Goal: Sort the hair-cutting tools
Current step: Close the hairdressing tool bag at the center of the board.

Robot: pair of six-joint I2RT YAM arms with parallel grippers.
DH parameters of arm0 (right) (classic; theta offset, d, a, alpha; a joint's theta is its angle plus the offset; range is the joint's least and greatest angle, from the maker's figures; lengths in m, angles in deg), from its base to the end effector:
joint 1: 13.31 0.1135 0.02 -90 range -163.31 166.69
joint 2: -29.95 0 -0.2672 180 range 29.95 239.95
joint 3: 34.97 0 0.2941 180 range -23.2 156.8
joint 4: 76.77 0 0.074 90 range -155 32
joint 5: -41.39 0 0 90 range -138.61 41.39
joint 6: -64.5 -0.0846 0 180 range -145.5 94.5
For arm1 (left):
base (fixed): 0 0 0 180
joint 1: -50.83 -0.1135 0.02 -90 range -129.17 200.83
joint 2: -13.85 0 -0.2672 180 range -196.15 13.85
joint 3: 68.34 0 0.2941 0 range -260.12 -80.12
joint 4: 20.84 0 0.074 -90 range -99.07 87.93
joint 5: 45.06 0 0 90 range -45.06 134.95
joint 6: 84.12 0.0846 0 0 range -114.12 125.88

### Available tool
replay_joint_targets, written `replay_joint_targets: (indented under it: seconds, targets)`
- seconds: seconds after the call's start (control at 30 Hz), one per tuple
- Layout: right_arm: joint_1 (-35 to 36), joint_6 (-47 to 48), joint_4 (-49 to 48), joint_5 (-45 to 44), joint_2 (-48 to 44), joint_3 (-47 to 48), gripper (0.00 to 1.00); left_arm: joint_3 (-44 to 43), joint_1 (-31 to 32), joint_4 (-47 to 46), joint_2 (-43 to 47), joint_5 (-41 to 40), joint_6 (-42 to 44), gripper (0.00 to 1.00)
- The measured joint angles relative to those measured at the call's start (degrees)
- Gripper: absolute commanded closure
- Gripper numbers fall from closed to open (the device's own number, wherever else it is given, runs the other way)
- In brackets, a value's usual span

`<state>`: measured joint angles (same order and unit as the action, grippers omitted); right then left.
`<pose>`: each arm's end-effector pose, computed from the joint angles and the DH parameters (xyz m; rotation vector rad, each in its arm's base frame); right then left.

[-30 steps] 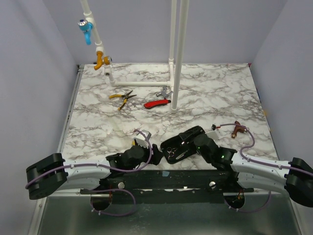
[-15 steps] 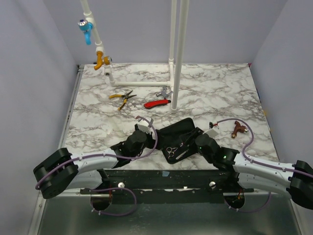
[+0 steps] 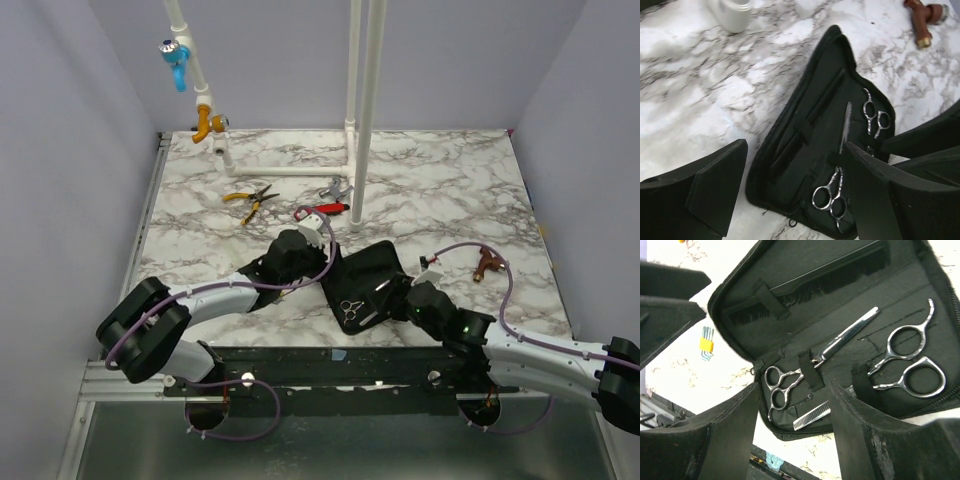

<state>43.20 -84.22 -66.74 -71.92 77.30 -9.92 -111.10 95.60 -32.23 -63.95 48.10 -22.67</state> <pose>0.1599 0.1811 0.1173 0.2880 2.1628 0.7684 0.2448 -0.2494 0.1422 0.3325 2.0661 -0.8630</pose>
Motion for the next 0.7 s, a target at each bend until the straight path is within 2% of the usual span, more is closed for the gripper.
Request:
replay_joint_targets:
  seconds: [0.13,0.27,0.5,0.63,0.7]
  targets:
    - [0.0,3.41,-1.75,2.91,0.37,0.0,0.39,-4.76,-0.74,1.07,-4.28,7.45,1.44,0.36]
    - [0.0,6.91,-4.28,6.38,1.33,0.02,0.39,-5.09,-1.44,1.62,-5.73,12.41,1.6,0.54]
    - [0.0,12.57,-9.79,12.13,7.67,0.87,0.39,-1.68,-1.81,-0.04,-5.07,17.33,0.33,0.78]
    - [0.0,14.84,-12.87,15.37,12.11,1.75,0.4,1.62,-1.81,-1.4,-2.29,18.67,-1.36,0.88]
    - [0.0,15.89,-14.27,16.81,13.77,2.03,0.41,3.23,-1.81,-2.43,-0.39,18.75,-2.27,0.97]
